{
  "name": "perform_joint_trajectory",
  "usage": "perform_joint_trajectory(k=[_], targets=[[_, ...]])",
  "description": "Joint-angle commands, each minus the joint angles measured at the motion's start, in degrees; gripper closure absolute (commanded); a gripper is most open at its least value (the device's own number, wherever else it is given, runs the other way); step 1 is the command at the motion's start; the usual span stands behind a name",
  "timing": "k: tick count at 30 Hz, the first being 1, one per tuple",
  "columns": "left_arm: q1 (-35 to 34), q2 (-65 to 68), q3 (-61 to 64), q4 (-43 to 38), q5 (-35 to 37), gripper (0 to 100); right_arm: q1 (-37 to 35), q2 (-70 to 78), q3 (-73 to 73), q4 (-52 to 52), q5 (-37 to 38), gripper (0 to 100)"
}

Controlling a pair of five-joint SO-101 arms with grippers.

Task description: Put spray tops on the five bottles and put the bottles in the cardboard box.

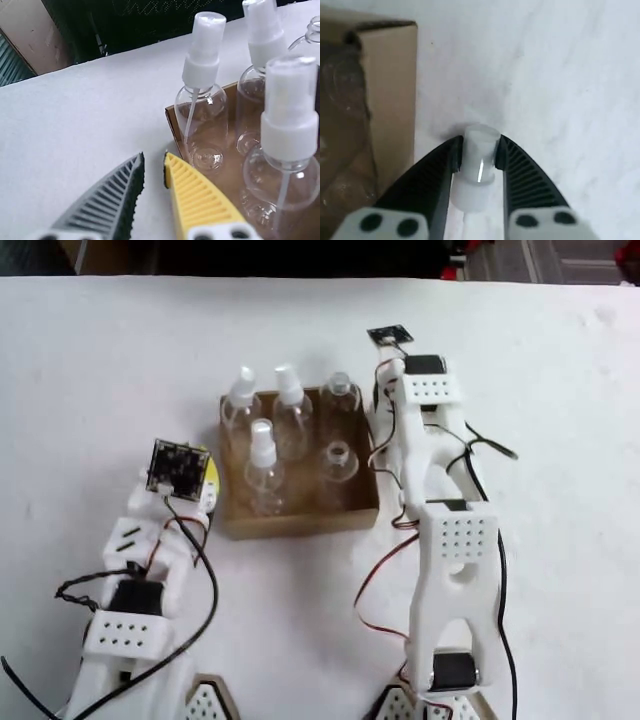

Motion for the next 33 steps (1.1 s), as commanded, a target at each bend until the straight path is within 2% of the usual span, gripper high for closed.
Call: perform_joint_trajectory(k=[1, 9, 17, 22, 27, 33], targets=[[0.57, 0.13, -0.44, -1.67, -0.44, 93, -0.31, -3.03, -4.31, 4.79, 0.0, 98.3], [0.57, 0.13, -0.35, -1.67, -0.44, 93, 4.53, -9.45, -11.52, 14.64, -0.18, 98.3], [0.57, 0.13, -0.26, -1.58, -0.44, 93, 8.75, -26.15, -0.26, 14.64, -0.35, 98.3], [0.57, 0.13, -0.26, -1.32, -0.26, 93, 6.64, -43.38, 9.32, 14.64, -0.44, 98.3], [0.66, 0.13, -0.26, -1.23, -0.35, 93, 1.1, -60.26, 17.32, 13.85, -0.53, 98.3], [0.66, 0.13, -0.26, -1.14, -0.35, 93, -3.3, -72.66, 28.4, 5.67, -0.53, 98.3]])
